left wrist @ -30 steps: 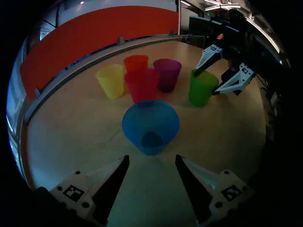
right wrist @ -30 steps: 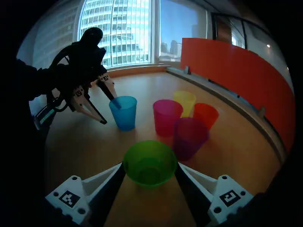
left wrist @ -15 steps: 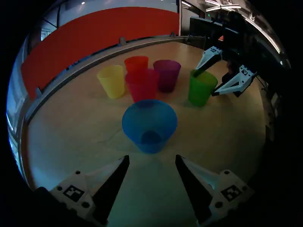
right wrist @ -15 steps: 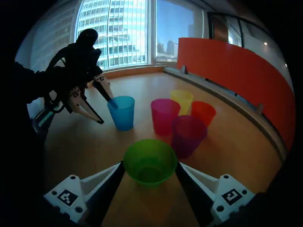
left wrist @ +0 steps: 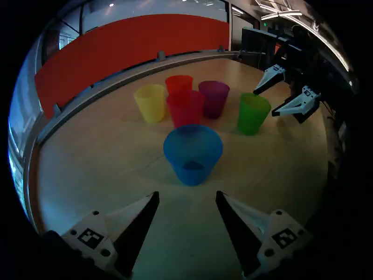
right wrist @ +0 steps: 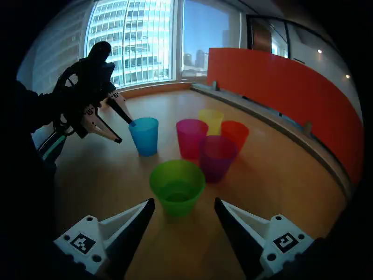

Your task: Pour water

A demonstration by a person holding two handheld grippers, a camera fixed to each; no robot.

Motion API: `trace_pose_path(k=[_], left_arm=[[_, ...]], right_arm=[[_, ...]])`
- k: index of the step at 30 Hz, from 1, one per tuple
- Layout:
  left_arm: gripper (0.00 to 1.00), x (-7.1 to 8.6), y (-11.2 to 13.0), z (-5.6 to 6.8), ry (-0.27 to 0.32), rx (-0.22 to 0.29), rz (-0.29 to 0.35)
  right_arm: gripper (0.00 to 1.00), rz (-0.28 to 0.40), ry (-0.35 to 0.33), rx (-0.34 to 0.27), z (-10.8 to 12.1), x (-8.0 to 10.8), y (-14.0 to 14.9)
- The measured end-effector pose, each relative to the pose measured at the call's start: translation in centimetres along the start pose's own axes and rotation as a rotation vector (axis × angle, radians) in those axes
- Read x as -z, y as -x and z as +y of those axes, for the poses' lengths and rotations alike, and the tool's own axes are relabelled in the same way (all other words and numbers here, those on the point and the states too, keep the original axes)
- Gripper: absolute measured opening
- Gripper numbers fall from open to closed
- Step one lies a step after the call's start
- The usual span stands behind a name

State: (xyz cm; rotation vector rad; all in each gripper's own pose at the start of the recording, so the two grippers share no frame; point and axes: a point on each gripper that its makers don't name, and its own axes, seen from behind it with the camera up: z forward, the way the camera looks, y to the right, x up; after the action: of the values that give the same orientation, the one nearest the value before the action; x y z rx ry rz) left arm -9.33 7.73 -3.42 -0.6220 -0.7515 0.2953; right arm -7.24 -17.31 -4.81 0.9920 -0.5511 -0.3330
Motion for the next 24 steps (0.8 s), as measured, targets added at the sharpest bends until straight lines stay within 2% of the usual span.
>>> trace_pose_path(k=[12,18,24], left_arm=[[0.9,2.7,-1.6,-1.6,-0.086,0.068,0.096],[0.9,4.1,-2.9,-2.9,-0.16,0.088,0.165],[0.9,5.8,-4.5,-4.6,-0.247,0.117,0.261]], right_arm=[[0.99,0.086,0.129,-0.072,1.9,4.3,-1.1],[0.99,0.145,0.196,-0.098,2.7,6.2,-2.2],[0.99,0.212,0.29,-0.126,4.3,8.1,-3.5]])
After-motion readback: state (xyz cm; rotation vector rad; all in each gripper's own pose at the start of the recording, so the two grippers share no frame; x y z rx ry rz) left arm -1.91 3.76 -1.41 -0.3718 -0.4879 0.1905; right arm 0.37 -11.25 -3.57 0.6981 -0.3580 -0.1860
